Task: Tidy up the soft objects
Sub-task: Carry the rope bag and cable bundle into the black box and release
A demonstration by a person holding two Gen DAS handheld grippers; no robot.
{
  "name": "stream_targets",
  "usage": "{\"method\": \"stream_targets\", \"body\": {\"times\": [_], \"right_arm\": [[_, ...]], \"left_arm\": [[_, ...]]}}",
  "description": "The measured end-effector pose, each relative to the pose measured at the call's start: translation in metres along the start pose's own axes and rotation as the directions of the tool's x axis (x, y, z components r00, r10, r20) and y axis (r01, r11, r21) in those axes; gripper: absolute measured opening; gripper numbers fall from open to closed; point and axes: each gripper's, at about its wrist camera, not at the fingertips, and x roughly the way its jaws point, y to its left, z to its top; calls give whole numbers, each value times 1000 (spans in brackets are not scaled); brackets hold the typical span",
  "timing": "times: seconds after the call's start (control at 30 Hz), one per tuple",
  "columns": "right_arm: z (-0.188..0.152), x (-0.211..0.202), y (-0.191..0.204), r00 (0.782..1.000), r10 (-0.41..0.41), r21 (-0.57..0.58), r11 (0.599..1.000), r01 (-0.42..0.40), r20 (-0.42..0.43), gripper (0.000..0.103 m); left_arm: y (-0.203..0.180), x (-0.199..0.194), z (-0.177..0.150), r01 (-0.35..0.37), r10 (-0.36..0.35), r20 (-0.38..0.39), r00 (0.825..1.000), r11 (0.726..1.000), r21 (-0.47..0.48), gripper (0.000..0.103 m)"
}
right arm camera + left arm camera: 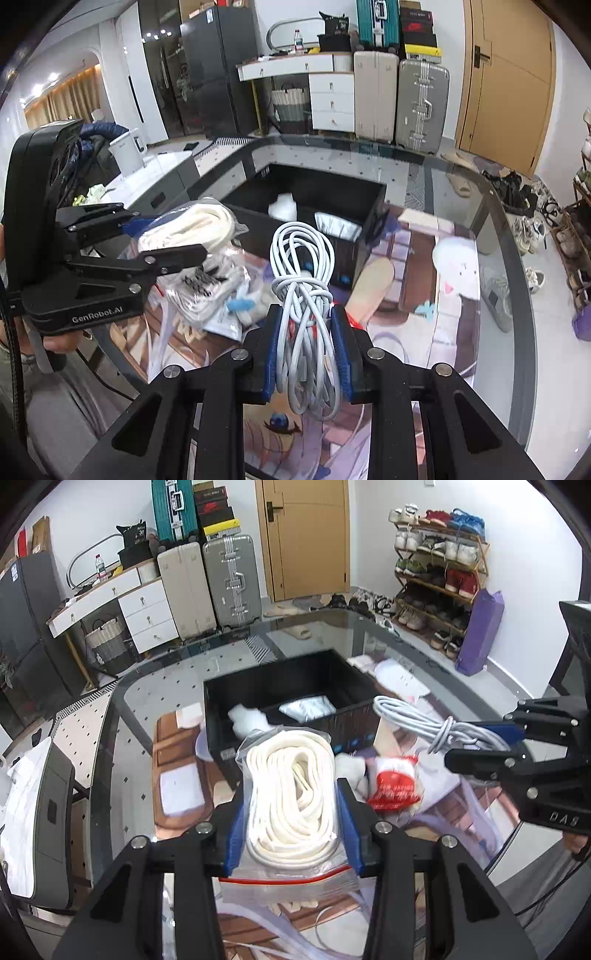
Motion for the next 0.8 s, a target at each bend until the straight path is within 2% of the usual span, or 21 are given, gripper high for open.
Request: {"method": "stream_targets", "body": {"times": [0.43,0.8], "right_arm": [[44,-16,-1,987,-27,12,1000,26,158,26],[80,22,-20,975,-56,86,996,39,213,26]], "left_arm": [[-3,-3,35,-11,11,88,996,1000,-8,43],[23,27,61,-44,54,122,991,995,-87,43]]}}
